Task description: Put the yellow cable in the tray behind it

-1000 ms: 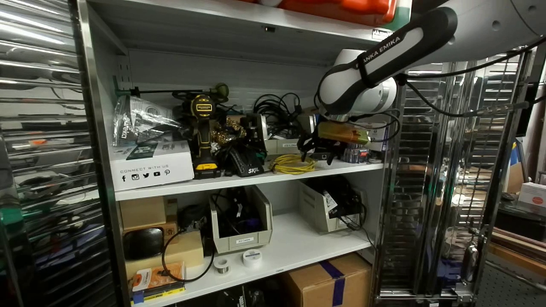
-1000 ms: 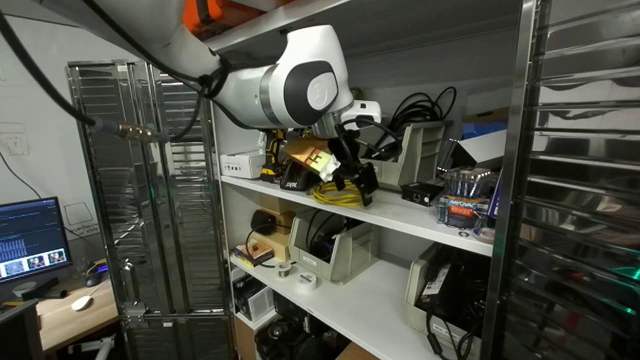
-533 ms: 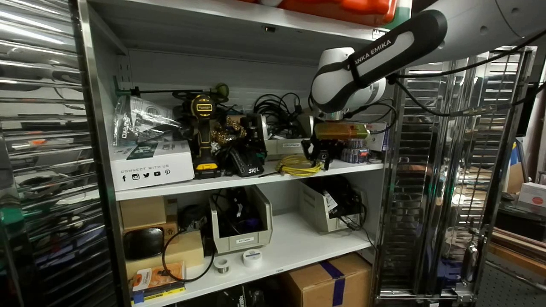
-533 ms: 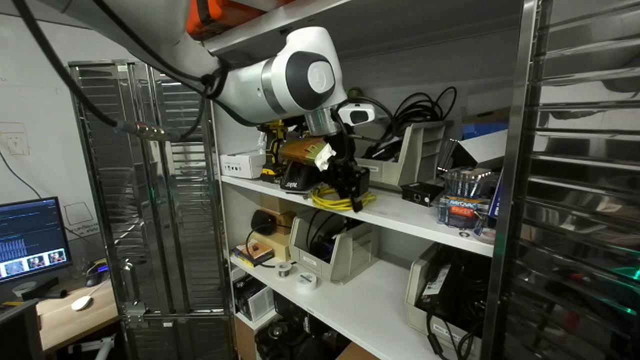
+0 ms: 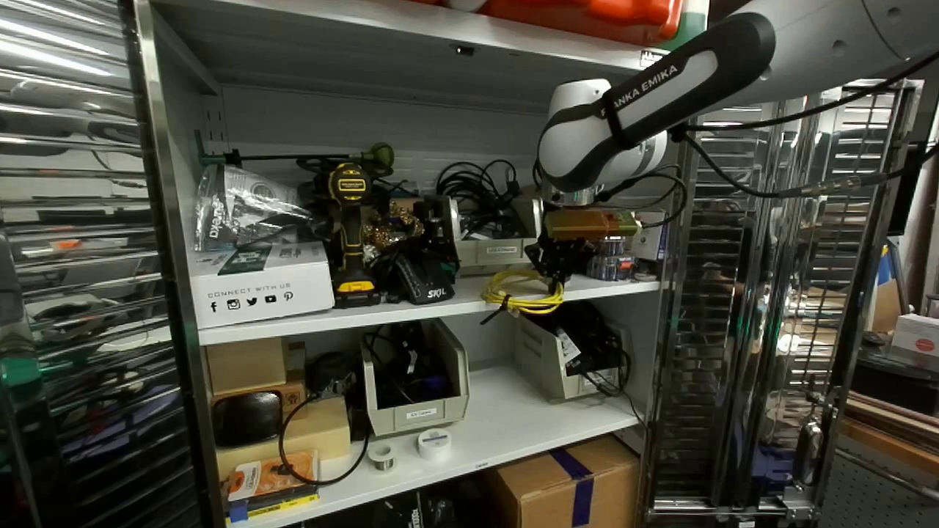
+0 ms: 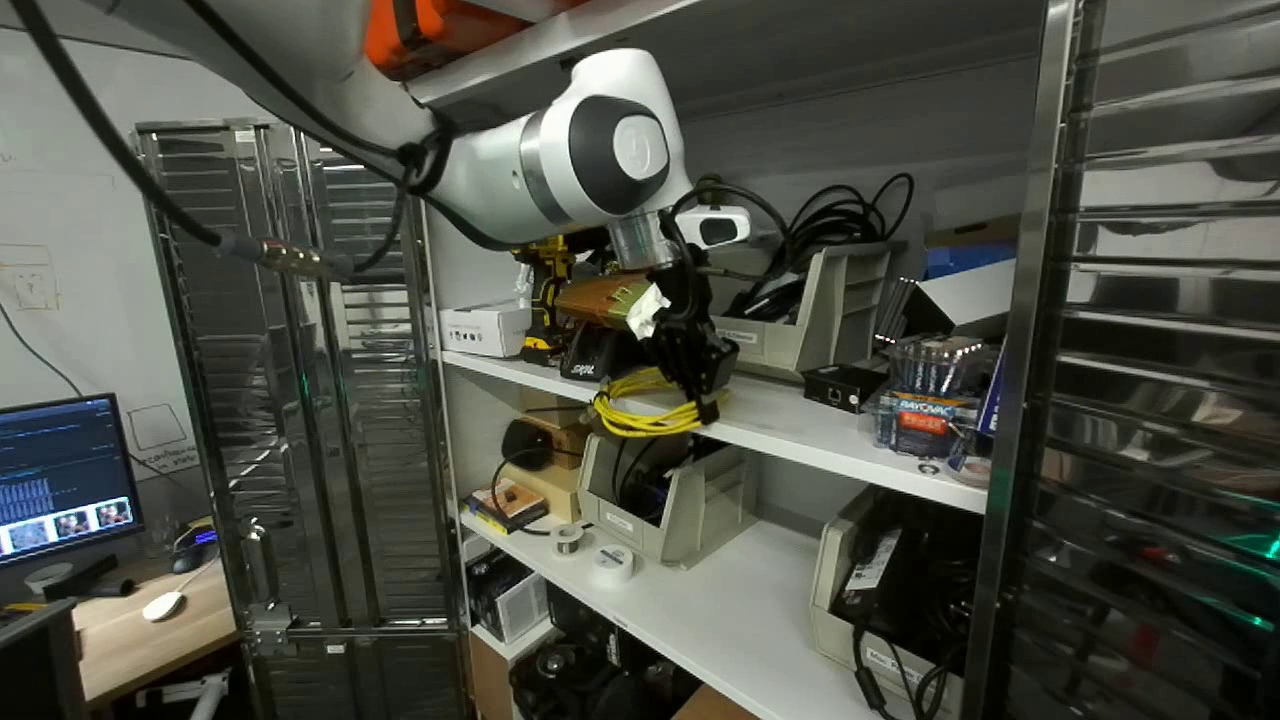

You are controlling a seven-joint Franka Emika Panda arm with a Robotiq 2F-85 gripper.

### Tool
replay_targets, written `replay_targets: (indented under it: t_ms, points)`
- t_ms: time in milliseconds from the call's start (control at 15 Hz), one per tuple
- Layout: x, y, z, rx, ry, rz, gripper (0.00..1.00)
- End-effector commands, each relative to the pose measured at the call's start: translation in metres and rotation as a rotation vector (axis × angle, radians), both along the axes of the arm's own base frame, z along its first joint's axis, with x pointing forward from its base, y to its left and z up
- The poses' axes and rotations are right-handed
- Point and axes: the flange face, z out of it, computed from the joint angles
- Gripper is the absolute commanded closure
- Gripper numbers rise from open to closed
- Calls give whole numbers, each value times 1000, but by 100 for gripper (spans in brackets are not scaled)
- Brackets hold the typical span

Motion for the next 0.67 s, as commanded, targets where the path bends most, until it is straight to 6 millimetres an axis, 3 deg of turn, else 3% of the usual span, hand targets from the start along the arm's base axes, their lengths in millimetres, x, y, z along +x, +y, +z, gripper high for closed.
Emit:
replay_targets:
  t_ms: [0,333,600]
  points:
    - [-33,-6,20,-14,-123,-14,89]
    - [-72,-14,40,-74,-363,-9,90]
    - [-95,-13,40,-156,-511,22,90]
